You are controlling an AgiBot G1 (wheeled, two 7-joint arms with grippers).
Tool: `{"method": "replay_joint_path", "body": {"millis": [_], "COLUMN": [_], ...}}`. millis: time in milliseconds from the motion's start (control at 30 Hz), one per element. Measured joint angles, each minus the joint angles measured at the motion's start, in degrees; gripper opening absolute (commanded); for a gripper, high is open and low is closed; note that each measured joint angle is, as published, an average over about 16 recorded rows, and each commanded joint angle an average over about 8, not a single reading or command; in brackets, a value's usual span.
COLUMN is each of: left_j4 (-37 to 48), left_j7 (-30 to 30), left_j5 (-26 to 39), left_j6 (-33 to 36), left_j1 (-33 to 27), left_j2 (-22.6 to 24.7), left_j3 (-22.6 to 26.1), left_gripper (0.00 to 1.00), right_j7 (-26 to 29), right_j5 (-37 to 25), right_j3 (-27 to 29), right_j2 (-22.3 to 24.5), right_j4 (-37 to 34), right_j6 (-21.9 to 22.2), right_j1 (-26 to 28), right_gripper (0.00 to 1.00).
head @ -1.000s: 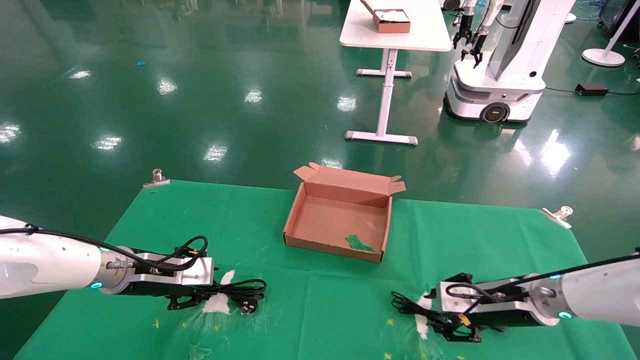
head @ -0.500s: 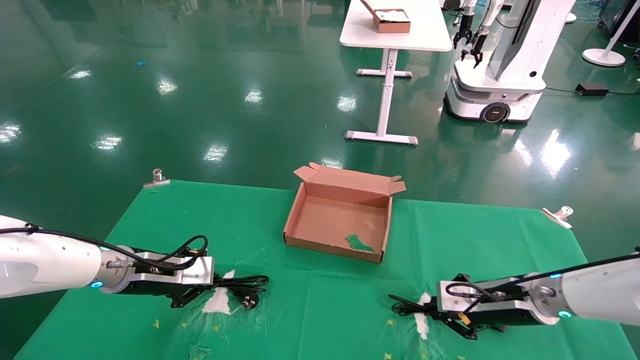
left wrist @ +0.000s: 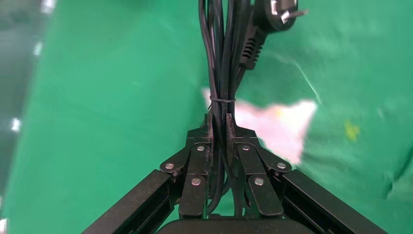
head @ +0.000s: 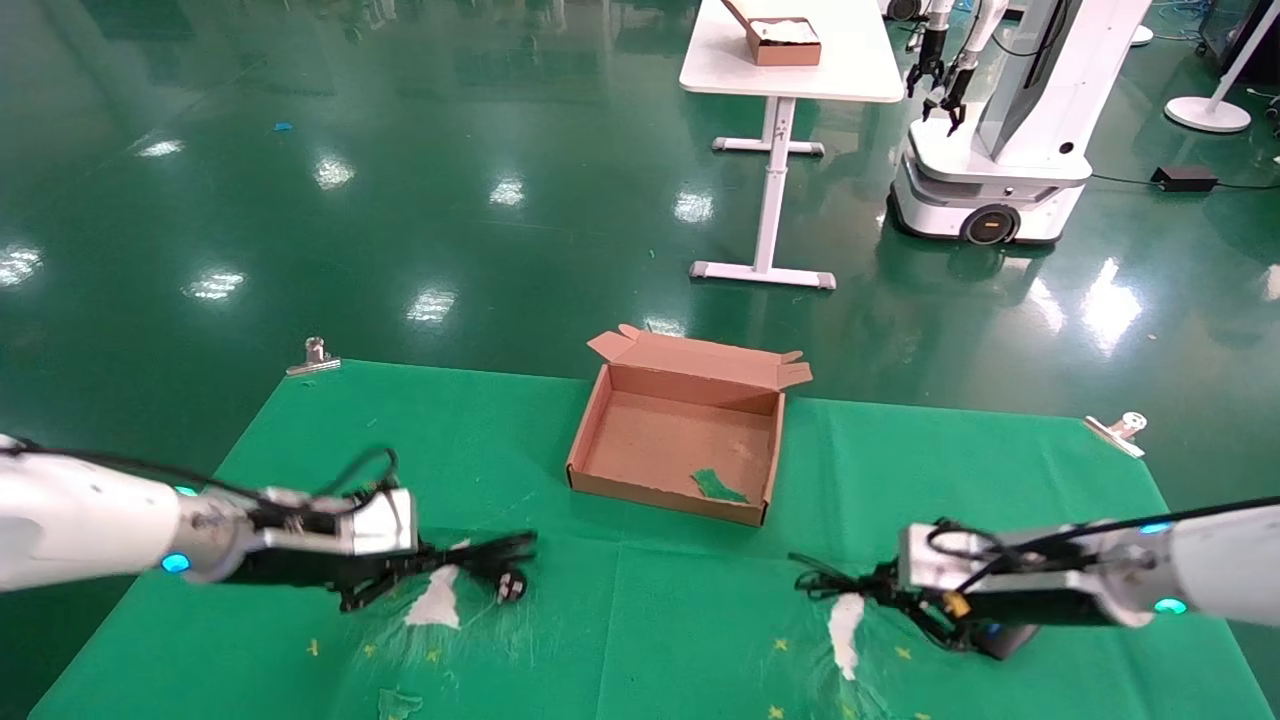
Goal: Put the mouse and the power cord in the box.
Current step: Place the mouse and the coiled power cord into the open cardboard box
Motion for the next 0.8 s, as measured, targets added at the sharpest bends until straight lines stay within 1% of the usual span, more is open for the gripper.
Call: {"method": "replay_joint_path", "body": {"millis": [233,467,667,733,800], "left_j4": [3.2,5.6,5.9,5.6,5.1], "left_j7": [-8.3,-16.9,-22.3,-23.4,-24.3], "left_j5": [-4.9,-9.9,-13.3,-14.2,-14.9], "left_j6": [6.5,10.7,9.5,8.1,6.2], "left_j1": [-4.7,-9.4,-12.2,-12.8,-13.3], "left_j2": [-2.5,-2.9,-0.9,0.2,1.3], "left_j3": [-3.5,-7.0,-9.4,-10.0,-10.4], "left_gripper": [0.00,0.00,0.00,0.00,0.00], "right_j7": [0.7,3.1,4.6,4.5,4.2], "right_j5": [1.0,0.4,0.1,0.3,0.6], "right_j3": [0.8,0.5,0.4,0.5,0.8], "right_j2": [2.8,2.9,-0.4,-2.2,-4.3], "right_j4": [2.4,6.6,9.5,9.7,9.6], "right_j6": [-3.3,-4.8,-3.0,-1.4,1.1], "right_j1": [4.7,10.7,14.2,14.6,14.8], "right_gripper": [0.00,0.00,0.00,0.00,0.00]}}
